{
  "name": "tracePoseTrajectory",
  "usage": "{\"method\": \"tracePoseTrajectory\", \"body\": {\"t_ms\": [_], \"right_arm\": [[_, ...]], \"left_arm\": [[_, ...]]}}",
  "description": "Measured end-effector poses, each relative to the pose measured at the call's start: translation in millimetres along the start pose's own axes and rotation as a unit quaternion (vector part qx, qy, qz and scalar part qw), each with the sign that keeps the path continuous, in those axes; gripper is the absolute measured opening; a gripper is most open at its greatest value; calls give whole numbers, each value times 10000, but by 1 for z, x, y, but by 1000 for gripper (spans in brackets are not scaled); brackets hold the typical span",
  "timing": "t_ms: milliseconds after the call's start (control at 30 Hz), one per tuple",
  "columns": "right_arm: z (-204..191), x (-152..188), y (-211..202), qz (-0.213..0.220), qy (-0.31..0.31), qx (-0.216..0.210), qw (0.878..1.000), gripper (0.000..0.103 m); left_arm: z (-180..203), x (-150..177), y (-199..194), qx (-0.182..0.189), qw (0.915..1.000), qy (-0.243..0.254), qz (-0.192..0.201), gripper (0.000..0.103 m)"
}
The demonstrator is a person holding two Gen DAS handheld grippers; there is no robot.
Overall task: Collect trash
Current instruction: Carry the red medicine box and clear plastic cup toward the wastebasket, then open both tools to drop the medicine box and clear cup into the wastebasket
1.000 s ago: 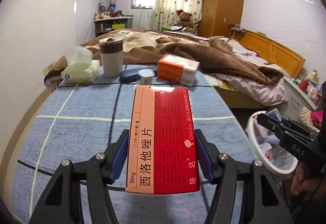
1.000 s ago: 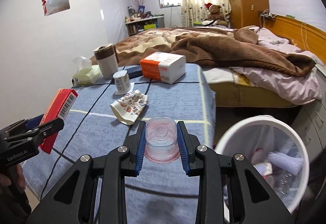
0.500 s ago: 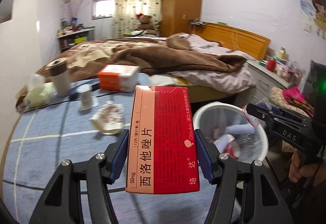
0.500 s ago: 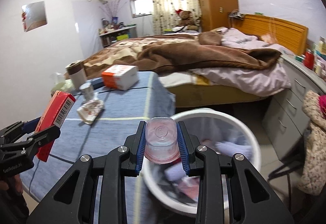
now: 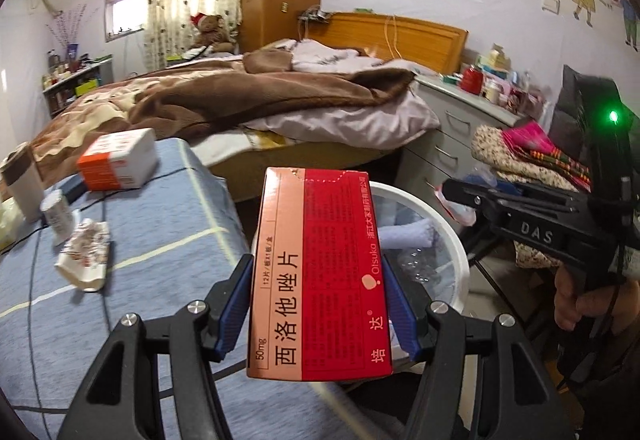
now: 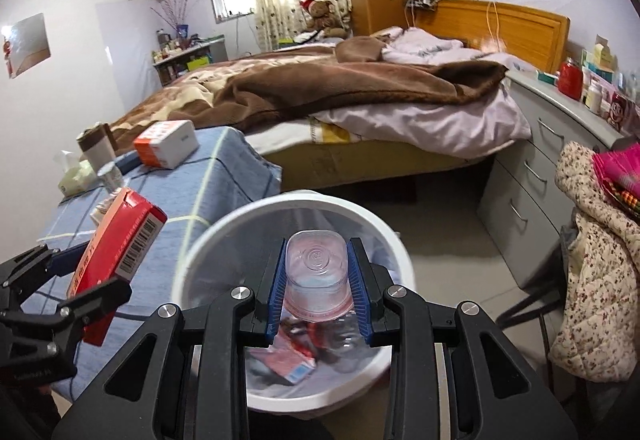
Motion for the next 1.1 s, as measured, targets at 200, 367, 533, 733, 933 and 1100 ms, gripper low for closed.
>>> {"method": "tracePoseTrajectory", "body": {"t_ms": [200,367,533,733,933,1100], "right_arm": [[16,-4,15,-199,57,-2,9998,31],[19,-6,31,-353,-139,-17,9993,31],[26,-6,48,-606,-171,-36,9980,31],[27,-4,63,-837,-259,-69,9961,31],[26,-2,65,-898,-236,-127,9956,67],[25,-3,59,-724,-266,-50,9970,67]], "left_arm": [[25,1,24,178,9995,174,-201,64],[37,5,44,267,9986,254,-388,64],[45,10,63,355,9971,336,-591,64],[43,11,70,486,9970,153,-577,73],[40,11,69,434,9974,120,-570,74],[34,13,63,338,9979,65,-551,74]]}}
Point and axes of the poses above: each gripper's, at about its wrist camera, not at the fingertips, and y roughly the way its jaws point, z to its right, x to its underside, the point moved 6 cm from there along y, roughly the way its jaws point, and after that the axes turned 14 degrees about y, right-handed, at the moved point
